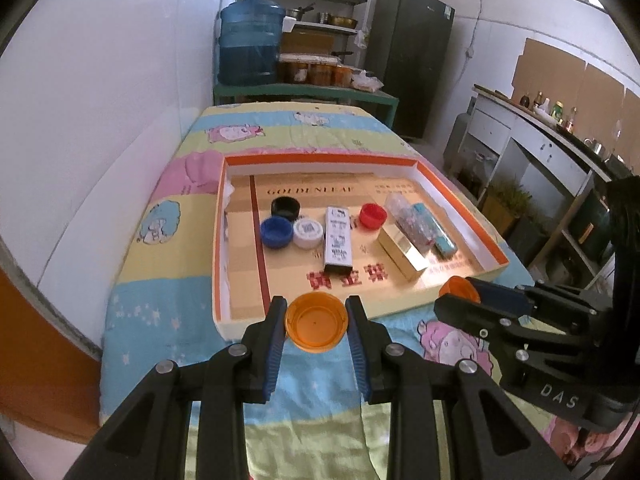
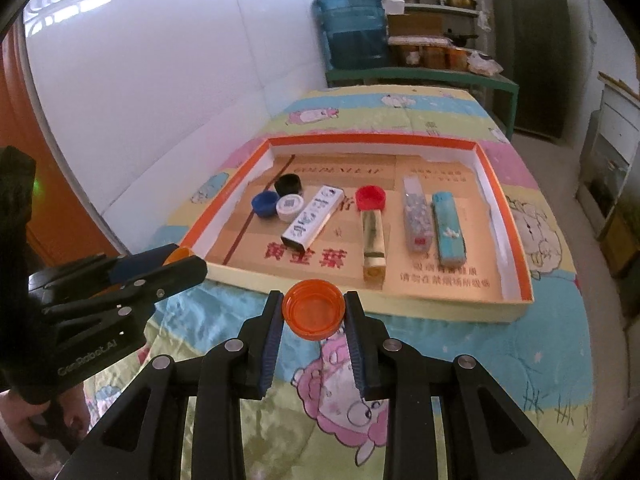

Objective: Organize rigid objects
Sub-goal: 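Carry both orange caps over the tray with both grippers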

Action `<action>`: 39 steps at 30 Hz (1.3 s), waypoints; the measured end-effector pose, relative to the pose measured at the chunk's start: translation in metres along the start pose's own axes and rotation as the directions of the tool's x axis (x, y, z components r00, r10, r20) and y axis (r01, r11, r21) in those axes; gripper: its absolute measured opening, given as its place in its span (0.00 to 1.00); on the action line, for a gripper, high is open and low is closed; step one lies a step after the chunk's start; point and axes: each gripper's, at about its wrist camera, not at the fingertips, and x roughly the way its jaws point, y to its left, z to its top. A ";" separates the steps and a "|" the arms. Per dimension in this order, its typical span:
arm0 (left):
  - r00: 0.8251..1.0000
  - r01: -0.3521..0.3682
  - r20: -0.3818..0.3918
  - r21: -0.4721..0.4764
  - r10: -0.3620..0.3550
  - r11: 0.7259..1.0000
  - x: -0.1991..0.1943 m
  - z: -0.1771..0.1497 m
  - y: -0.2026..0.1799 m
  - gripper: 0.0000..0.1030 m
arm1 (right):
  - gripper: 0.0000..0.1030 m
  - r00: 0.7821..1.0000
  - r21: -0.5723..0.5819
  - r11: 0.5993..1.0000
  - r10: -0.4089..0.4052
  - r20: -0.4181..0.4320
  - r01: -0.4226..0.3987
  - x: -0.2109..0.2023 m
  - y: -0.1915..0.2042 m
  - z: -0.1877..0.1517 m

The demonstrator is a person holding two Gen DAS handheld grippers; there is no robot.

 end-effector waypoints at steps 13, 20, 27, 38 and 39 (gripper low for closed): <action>1.000 -0.002 -0.001 -0.018 0.002 1.000 0.024 0.026 0.012 0.30 | 0.30 1.000 -0.030 0.999 0.023 -0.015 -0.023 0.031 0.003 0.026; 1.000 -0.001 -0.019 -0.027 0.001 1.000 0.041 0.032 0.017 0.30 | 0.30 0.999 -0.035 0.999 0.023 -0.046 -0.024 0.053 -0.002 0.035; 0.999 -0.008 -0.043 -0.036 0.007 0.999 0.057 0.035 0.022 0.30 | 0.30 0.997 -0.044 0.999 0.022 -0.068 -0.025 0.070 -0.006 0.040; 0.996 -0.028 -0.088 -0.034 0.025 0.999 0.077 0.036 0.026 0.30 | 0.30 0.994 -0.049 0.999 0.013 -0.108 -0.018 0.088 -0.010 0.040; 0.995 -0.029 -0.092 -0.034 0.026 0.999 0.079 0.035 0.027 0.30 | 0.30 0.994 -0.050 0.999 0.012 -0.110 -0.017 0.090 -0.010 0.040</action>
